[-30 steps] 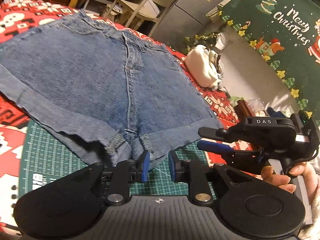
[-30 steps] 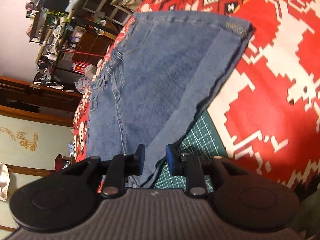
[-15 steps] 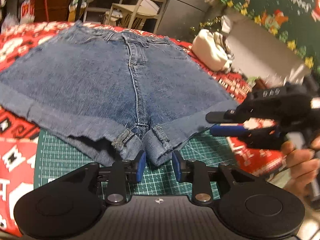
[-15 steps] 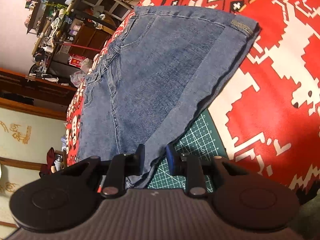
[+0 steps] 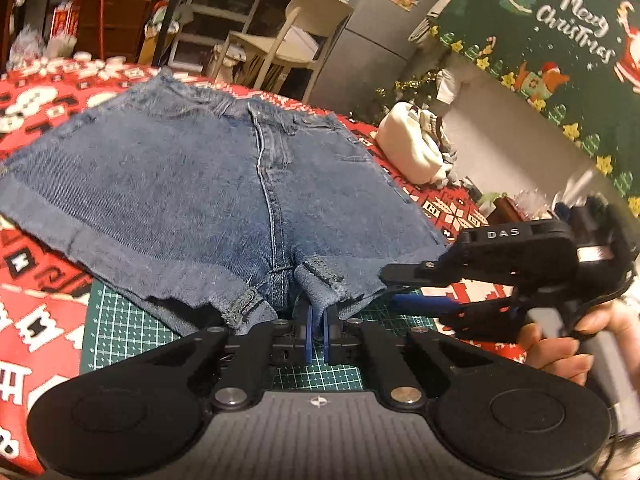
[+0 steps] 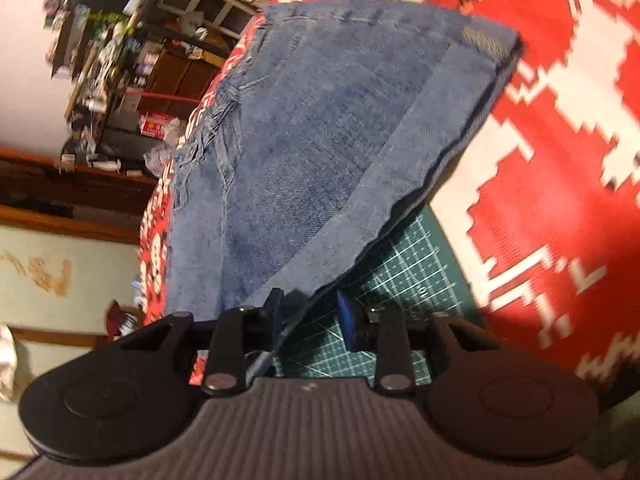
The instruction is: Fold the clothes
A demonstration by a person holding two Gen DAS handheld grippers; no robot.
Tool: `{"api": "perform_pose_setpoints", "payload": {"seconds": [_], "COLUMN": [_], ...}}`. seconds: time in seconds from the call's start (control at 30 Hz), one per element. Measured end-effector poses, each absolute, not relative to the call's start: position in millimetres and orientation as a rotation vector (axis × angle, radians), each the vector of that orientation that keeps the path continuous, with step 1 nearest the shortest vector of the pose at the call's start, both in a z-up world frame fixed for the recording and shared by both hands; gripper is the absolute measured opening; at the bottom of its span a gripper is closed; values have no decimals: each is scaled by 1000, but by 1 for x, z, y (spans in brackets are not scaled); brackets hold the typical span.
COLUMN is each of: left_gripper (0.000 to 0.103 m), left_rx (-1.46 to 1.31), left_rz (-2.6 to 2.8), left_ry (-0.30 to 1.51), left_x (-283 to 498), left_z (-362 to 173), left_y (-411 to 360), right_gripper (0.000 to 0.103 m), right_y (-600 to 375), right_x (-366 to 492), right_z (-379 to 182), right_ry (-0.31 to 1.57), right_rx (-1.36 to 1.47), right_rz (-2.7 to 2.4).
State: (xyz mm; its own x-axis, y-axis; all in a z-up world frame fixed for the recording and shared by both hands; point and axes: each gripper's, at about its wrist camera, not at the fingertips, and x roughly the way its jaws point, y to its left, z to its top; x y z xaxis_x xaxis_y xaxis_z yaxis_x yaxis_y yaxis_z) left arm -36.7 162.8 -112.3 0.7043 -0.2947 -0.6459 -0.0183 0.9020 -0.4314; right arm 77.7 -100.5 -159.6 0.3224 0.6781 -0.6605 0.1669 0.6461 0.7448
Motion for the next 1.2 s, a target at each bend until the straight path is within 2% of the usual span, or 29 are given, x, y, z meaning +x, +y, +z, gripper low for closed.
{"api": "perform_pose_setpoints", "payload": {"seconds": [0.13,0.2,0.23,0.4,0.47,0.57,0.73,1.17,1.2], "left_gripper": [5,5,5,5,5,5,5,5,5], "left_rx": [-442,-439,-429,-359,-357,-374,-383,-368,-364], "left_rz": [-164,-169,-169,-162,-161,-164,-168,-169,-170], "left_ry": [799,809,817,856,866,874,876,892,894], "left_x": [-34,-34,-34,-34,-33,-32,-32,-27,-27], "left_z": [-116,-117,-118,-124,-126,-128,-130,-133,-134], "left_y": [161,159,158,148,148,151,152,149,148], "right_gripper": [31,10,9,12,16,18,23,23,16], "right_y": [-98,-95,-94,-101,-117,-143,-197,-198,-195], "right_x": [81,82,83,83,81,87,110,144,144], "right_z": [-178,-180,-180,-165,-149,-127,-132,-149,-148], "right_ry": [1218,1210,1205,1161,1079,969,960,1007,1005], "right_rx": [972,952,938,877,841,797,854,597,570], "right_rz": [346,318,305,234,122,16,-38,-5,-4]}}
